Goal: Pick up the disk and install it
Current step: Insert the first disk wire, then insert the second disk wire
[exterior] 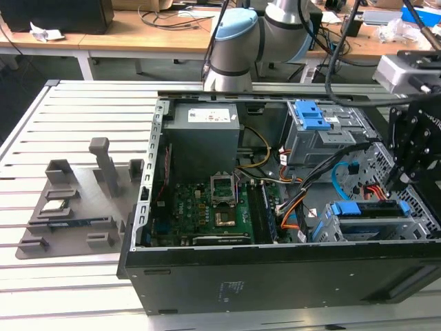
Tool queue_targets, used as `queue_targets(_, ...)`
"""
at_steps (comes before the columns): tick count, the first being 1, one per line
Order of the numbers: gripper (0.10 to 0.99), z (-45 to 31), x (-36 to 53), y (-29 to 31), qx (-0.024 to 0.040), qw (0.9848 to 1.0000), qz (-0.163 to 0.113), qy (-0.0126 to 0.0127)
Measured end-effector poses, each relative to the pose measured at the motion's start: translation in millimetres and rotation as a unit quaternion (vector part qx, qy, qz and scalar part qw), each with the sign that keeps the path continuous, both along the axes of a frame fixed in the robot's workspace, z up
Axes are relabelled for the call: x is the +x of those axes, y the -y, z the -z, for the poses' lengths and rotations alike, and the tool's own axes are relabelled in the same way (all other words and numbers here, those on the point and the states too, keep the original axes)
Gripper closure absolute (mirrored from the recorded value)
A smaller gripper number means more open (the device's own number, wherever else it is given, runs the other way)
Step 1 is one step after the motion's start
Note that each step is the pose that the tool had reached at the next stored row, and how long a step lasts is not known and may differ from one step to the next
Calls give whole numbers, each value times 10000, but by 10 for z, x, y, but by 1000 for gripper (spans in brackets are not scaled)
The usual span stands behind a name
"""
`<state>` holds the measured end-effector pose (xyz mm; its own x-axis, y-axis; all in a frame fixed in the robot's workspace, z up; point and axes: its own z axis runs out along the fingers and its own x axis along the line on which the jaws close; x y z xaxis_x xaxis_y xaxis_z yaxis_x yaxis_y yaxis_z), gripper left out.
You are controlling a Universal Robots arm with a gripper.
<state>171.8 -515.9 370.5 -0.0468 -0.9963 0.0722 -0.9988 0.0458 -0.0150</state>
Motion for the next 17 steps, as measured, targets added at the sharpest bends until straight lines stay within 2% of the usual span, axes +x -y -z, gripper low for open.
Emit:
queue_targets(1,980,-44,0,-15,-1,10000,0,0)
queue_targets(3,980,-178,0,-59,-8,10000,0,0)
queue_targets(5,980,-226,0,-66,-10,10000,0,0)
queue_targets(13,980,-229,0,-66,-11,10000,0,0)
queue_targets(14,918,-229,0,-66,-10,10000,0,0)
queue_targets(15,792,-230,0,-66,-11,10000,0,0)
queue_targets(17,792,-231,0,-67,-12,10000,0,0)
